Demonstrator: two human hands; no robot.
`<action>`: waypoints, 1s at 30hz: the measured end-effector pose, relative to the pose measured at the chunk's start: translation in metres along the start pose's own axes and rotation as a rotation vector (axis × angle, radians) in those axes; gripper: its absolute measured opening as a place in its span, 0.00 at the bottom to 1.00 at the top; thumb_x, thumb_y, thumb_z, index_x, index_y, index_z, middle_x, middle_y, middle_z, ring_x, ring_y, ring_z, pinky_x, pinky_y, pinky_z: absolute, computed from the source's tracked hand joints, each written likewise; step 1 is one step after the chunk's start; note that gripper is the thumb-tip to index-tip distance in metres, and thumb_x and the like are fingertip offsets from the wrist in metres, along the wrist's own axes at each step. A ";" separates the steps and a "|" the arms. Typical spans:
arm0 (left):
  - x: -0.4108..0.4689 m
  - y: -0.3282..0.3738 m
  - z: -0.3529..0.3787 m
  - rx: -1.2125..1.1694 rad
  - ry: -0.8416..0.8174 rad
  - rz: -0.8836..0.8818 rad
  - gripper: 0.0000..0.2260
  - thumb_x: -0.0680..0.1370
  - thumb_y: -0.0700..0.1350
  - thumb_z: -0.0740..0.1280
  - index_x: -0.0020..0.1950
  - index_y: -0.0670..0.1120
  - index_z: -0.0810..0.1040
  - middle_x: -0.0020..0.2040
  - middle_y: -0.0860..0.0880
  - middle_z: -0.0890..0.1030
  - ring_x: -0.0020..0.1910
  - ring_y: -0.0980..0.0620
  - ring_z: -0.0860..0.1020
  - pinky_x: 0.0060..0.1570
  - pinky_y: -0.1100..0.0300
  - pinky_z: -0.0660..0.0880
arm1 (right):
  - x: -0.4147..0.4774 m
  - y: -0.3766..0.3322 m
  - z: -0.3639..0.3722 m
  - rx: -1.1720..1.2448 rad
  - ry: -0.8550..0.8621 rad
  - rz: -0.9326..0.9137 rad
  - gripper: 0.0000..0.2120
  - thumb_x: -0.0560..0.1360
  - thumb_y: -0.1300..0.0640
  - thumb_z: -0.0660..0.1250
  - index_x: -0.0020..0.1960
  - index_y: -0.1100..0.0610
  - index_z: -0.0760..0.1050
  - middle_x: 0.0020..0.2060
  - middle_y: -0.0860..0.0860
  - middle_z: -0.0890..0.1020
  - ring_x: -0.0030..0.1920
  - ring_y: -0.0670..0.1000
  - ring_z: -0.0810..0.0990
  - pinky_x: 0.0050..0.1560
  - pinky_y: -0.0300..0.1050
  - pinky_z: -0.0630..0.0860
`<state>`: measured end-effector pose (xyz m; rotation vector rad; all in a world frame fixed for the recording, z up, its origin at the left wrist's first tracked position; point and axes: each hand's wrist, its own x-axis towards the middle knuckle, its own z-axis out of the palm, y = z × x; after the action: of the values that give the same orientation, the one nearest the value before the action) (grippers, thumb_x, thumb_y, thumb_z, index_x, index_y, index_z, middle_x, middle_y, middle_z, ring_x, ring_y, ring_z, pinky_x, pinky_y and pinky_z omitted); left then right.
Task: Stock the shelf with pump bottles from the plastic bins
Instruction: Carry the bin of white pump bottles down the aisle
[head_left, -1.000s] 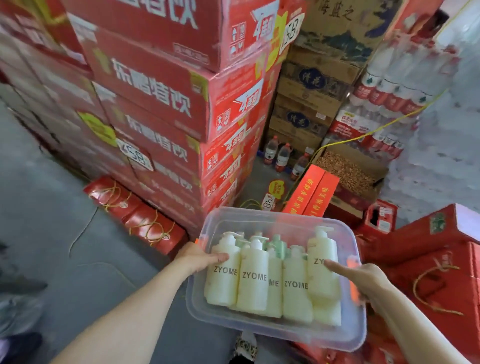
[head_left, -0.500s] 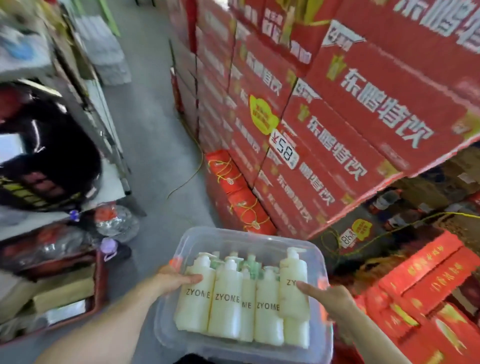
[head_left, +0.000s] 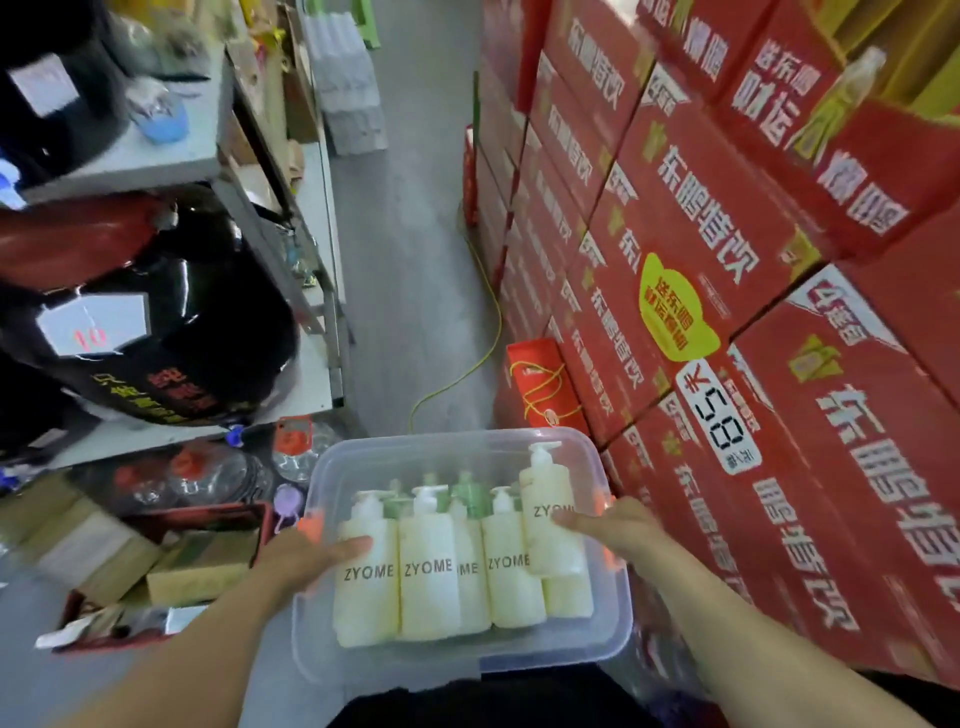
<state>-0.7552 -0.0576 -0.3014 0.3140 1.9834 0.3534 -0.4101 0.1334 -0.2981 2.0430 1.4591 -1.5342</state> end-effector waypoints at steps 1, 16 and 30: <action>0.004 0.016 -0.003 0.002 0.044 -0.008 0.32 0.56 0.62 0.81 0.48 0.41 0.79 0.49 0.44 0.82 0.43 0.48 0.80 0.34 0.58 0.74 | 0.012 -0.017 -0.008 -0.005 -0.013 -0.020 0.32 0.54 0.33 0.81 0.43 0.51 0.70 0.39 0.43 0.75 0.38 0.42 0.75 0.31 0.37 0.70; 0.167 0.239 -0.119 0.067 0.055 0.007 0.43 0.59 0.68 0.78 0.65 0.44 0.75 0.58 0.46 0.80 0.53 0.48 0.79 0.47 0.55 0.77 | 0.165 -0.280 -0.085 0.029 0.028 -0.038 0.30 0.51 0.39 0.83 0.39 0.55 0.74 0.39 0.50 0.81 0.38 0.49 0.81 0.23 0.37 0.74; 0.331 0.483 -0.253 0.107 -0.001 0.109 0.49 0.60 0.64 0.79 0.75 0.45 0.66 0.71 0.43 0.72 0.62 0.43 0.75 0.59 0.49 0.74 | 0.302 -0.511 -0.142 0.040 0.041 0.048 0.50 0.52 0.36 0.81 0.62 0.68 0.73 0.42 0.54 0.79 0.38 0.52 0.80 0.22 0.37 0.73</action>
<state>-1.0916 0.4839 -0.2879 0.4912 1.9924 0.3163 -0.7313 0.6526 -0.2895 2.1283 1.3944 -1.5233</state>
